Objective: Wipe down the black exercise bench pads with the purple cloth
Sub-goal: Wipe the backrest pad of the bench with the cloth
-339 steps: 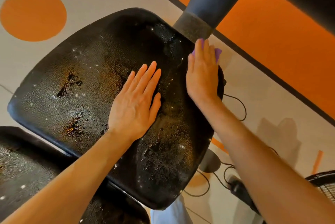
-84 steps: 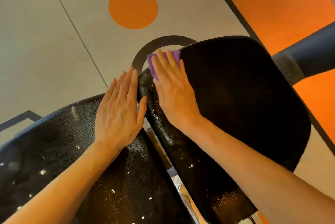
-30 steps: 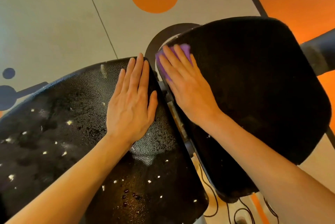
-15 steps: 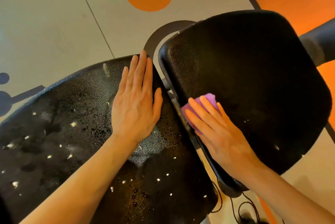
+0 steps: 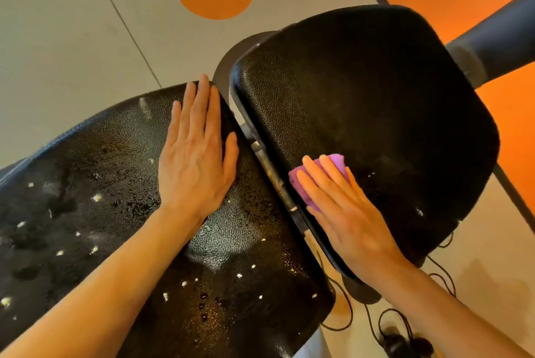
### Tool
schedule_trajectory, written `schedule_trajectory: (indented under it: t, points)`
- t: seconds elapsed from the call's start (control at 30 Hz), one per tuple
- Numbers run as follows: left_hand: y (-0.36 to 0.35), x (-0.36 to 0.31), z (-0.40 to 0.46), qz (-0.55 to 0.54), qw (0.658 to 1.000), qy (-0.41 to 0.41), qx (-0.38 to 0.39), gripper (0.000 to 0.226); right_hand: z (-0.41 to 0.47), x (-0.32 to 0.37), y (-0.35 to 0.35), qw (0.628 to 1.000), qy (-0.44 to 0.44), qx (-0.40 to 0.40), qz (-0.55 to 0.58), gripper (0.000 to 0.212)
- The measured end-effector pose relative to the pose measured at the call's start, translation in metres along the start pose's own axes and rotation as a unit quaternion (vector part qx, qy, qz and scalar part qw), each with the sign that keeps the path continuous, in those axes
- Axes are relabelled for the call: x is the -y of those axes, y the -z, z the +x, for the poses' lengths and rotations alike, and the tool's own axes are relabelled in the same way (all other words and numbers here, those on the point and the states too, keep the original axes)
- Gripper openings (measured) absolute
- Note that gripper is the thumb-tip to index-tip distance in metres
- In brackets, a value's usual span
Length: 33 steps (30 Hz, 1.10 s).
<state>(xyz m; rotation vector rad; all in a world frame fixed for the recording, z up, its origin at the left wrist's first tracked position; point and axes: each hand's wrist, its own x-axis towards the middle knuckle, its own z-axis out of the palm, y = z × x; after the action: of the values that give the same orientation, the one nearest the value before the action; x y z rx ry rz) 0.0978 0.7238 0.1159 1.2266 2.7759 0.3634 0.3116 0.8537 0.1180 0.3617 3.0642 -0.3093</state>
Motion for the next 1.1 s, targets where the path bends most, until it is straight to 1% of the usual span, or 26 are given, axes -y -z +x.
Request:
schedule_trajectory:
  t: [0.07, 0.1, 0.17, 0.2, 0.27, 0.33, 0.4, 0.43, 0.5, 0.57, 0.63, 0.7, 0.8, 0.83, 0.9, 0.93, 0.97, 1.03, 1.07, 1.1]
  points:
    - [0.002, -0.002, -0.004, -0.013, 1.0, -0.015, 0.008, 0.064, 0.039, -0.004, -0.001, 0.998, -0.036, -0.014, 0.058, 0.053]
    - [0.002, -0.005, -0.008, -0.017, 0.999, -0.026, 0.015, 0.064, 0.07, -0.007, 0.002, 0.995, -0.058, -0.029, 0.08, 0.05]
    - [0.0, -0.014, -0.021, -0.014, 0.998, -0.056, 0.032, 0.063, 0.126, -0.012, 0.009, 0.987, -0.108, -0.067, 0.097, 0.049]
    - [-0.003, -0.019, -0.03, -0.01, 0.997, -0.068, 0.042, 0.062, 0.136, -0.012, 0.009, 0.985, -0.125, -0.069, 0.095, 0.05]
    - [-0.007, -0.026, -0.042, -0.005, 0.996, -0.076, 0.052, 0.06, 0.113, -0.01, 0.004, 0.99, -0.115, -0.057, 0.056, 0.053]
    - [-0.008, -0.028, -0.044, 0.001, 0.996, -0.074, 0.054, 0.059, 0.05, -0.004, 0.003, 0.996, -0.085, -0.027, 0.023, 0.055]
    - [-0.008, -0.027, -0.043, 0.005, 0.996, -0.075, 0.055, 0.059, -0.003, 0.002, 0.007, 0.997, -0.071, 0.0, 0.009, 0.053]
    - [-0.008, -0.027, -0.043, 0.007, 0.996, -0.075, 0.055, 0.059, -0.009, -0.002, 0.007, 0.997, -0.069, 0.007, 0.018, 0.053]
    - [-0.008, -0.027, -0.044, 0.008, 0.995, -0.079, 0.061, 0.059, 0.022, -0.016, 0.008, 0.994, -0.084, -0.01, 0.063, 0.05]
    - [-0.007, -0.027, -0.044, 0.011, 0.995, -0.078, 0.066, 0.06, 0.084, -0.032, 0.012, 0.986, -0.135, -0.046, 0.084, 0.049]
    - [-0.008, -0.026, -0.043, 0.017, 0.994, -0.078, 0.07, 0.06, 0.126, -0.046, 0.018, 0.975, -0.186, -0.059, 0.105, 0.051]
    - [-0.008, -0.026, -0.042, 0.015, 0.994, -0.078, 0.073, 0.061, 0.11, -0.042, 0.012, 0.975, -0.192, -0.057, 0.093, 0.054]
    - [-0.007, -0.027, -0.043, 0.008, 0.994, -0.078, 0.074, 0.061, 0.017, -0.006, 0.007, 0.987, -0.149, -0.031, 0.056, 0.054]
    - [-0.007, -0.027, -0.044, 0.005, 0.995, -0.076, 0.072, 0.06, 0.0, -0.001, 0.009, 0.99, -0.133, -0.023, 0.051, 0.053]
    - [-0.007, -0.027, -0.044, 0.0, 0.995, -0.077, 0.069, 0.06, 0.014, -0.021, 0.008, 0.99, -0.124, -0.033, 0.057, 0.052]
    - [-0.007, -0.027, -0.044, 0.001, 0.994, -0.079, 0.07, 0.06, 0.04, -0.035, 0.01, 0.986, -0.146, -0.05, 0.055, 0.052]
    - [-0.007, -0.027, -0.044, 0.001, 0.994, -0.079, 0.069, 0.061, 0.072, -0.05, 0.011, 0.979, -0.187, -0.068, 0.051, 0.051]
    - [-0.008, -0.027, -0.044, 0.003, 0.995, -0.078, 0.068, 0.06, 0.125, -0.076, 0.017, 0.951, -0.283, -0.093, 0.08, 0.05]
    - [-0.008, -0.027, -0.044, 0.005, 0.994, -0.078, 0.07, 0.06, 0.132, -0.079, 0.016, 0.944, -0.303, -0.095, 0.09, 0.05]
    - [-0.008, -0.027, -0.044, 0.007, 0.994, -0.079, 0.071, 0.06, 0.124, -0.076, 0.013, 0.947, -0.293, -0.095, 0.087, 0.05]
